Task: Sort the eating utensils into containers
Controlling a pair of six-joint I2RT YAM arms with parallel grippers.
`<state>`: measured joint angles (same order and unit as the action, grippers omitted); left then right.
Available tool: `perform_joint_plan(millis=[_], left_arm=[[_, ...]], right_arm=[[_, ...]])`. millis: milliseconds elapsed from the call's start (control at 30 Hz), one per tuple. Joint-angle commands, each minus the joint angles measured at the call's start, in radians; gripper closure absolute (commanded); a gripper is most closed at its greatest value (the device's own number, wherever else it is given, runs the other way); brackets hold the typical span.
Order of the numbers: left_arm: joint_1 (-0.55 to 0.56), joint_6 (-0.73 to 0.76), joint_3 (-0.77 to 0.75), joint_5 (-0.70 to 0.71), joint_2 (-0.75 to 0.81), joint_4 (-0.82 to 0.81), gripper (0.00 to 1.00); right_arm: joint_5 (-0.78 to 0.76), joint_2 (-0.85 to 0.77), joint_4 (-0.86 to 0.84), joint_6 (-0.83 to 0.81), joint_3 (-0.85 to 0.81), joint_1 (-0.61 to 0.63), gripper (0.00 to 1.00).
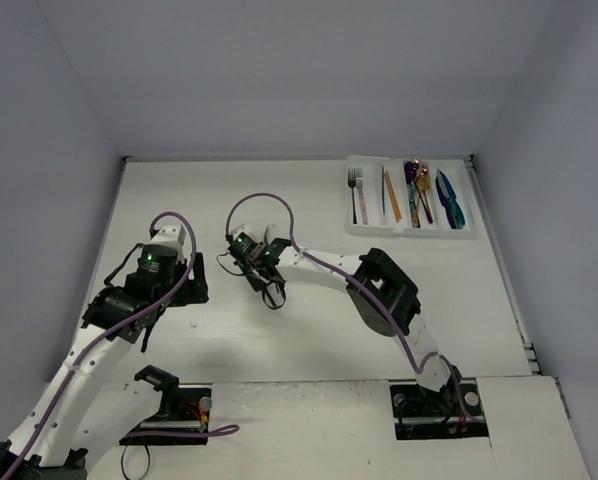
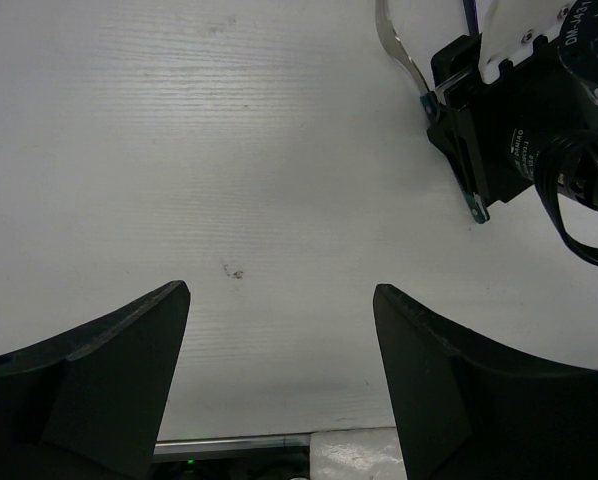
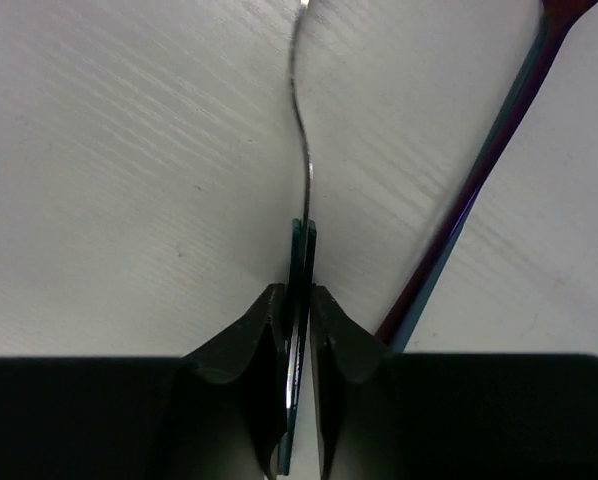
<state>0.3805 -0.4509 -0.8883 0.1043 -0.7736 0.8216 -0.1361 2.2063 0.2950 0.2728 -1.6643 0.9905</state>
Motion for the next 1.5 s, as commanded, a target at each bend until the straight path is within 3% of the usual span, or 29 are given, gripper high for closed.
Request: perform_joint_plan(millis=[0, 133, 267, 400, 567, 833, 1033, 1200, 1367, 1467], left_arm=[[0.005, -0.017, -0.037, 0.006, 0.01, -0.013, 0.28], [0.005, -0.018, -0.035, 0.003, 0.008, -0.013, 0.28], [0.005, -0.018, -0.033, 0.002, 0.003, -0.013, 0.28], [0.005, -0.02, -0.031, 0.0, 0.002, -0.013, 0.28], [0.005, -0.024, -0.032, -0.006, -0.007, -0.013, 0.28], [0.006, -0.045, -0.041, -0.015, -0.046, -0.016, 0.28], [0.006, -0.069, -0.064, -0.03, -0.11, -0.034, 0.28], [0.007, -0.097, -0.098, -0.089, -0.212, -0.134, 0.29], [0.023, -0.141, -0.159, -0.141, -0.381, -0.232, 0.29], [0.035, -0.164, -0.203, -0.132, -0.494, -0.303, 0.32]], right_arm=[[-0.062, -0.025, 0.01, -0.009, -0.042, 0.005, 0.98], [-0.102, -0.075, 0.012, -0.038, -0.075, -0.009, 1.0], [-0.178, -0.164, 0.013, -0.088, -0.114, -0.12, 1.0], [-0.181, -0.176, 0.013, -0.118, -0.134, -0.312, 1.0], [-0.157, -0.081, 0.012, -0.145, -0.211, -0.505, 1.0], [-0.11, 0.177, 0.012, -0.17, -0.477, -0.643, 1.0], [-0.102, 0.244, 0.012, -0.152, -0.554, -0.686, 0.84], [-0.119, 0.154, 0.012, -0.173, -0.522, -0.693, 0.69], [-0.129, -0.067, 0.012, -0.174, -0.357, -0.688, 0.67], [-0.11, -0.228, 0.012, -0.144, -0.172, -0.667, 0.66]])
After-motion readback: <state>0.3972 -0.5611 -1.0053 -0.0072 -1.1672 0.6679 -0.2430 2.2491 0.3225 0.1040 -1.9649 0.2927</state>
